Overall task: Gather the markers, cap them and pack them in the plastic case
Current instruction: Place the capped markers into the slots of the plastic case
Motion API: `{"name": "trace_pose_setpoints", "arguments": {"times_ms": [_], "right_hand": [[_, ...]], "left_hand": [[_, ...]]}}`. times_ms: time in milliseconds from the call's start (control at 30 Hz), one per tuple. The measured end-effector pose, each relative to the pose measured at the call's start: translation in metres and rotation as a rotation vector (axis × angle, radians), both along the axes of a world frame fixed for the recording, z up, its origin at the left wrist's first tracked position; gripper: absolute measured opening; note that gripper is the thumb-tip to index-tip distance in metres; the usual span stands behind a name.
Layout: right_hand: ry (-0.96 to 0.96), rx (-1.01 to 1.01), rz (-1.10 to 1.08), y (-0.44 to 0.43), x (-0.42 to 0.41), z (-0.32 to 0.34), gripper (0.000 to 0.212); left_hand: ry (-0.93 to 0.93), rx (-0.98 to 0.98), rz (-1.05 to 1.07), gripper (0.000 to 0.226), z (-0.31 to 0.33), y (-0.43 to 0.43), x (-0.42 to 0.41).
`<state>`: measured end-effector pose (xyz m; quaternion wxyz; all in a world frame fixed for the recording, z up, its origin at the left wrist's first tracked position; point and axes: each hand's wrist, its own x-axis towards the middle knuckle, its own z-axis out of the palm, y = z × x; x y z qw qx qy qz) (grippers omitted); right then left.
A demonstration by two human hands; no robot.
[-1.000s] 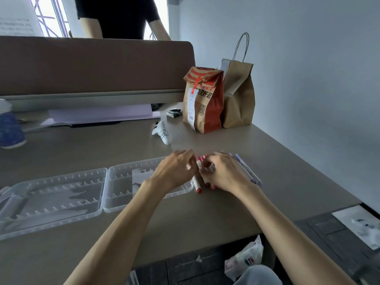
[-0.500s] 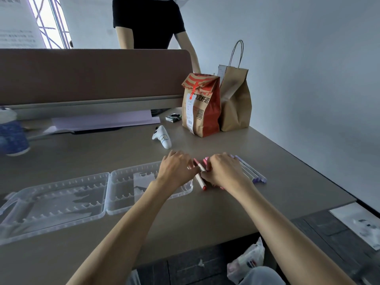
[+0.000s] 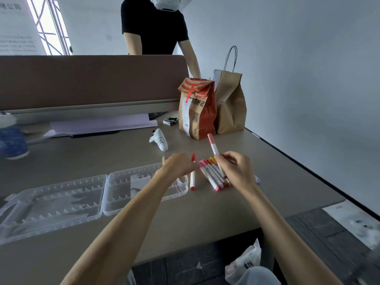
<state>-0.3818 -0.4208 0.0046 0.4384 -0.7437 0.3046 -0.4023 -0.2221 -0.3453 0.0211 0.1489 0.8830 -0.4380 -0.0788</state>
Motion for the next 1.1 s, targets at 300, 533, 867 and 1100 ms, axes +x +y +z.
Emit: {"name": "trace_pose_setpoints", "arguments": {"times_ms": [300,533,867,1100], "right_hand": [[-0.051,0.111,0.302,0.044,0.027,0.012,0.009],[0.078,0.285,0.628,0.080,0.085,0.027,0.018],[0.080,0.397,0.738,0.093,0.135,0.013,0.011],[0.070,0.370,0.727,0.080,0.134,0.009,0.014]], "left_hand": [[1.071,-0.684,-0.234,0.017,0.012,0.093,0.009],[0.971,-0.731,-0.134,0.023,0.018,0.167,0.060],[0.432,-0.614,-0.051,0.052,-0.012,0.191,0.107],[0.377,-0.492,0.096,0.036,-0.023,0.196,0.127]]}}
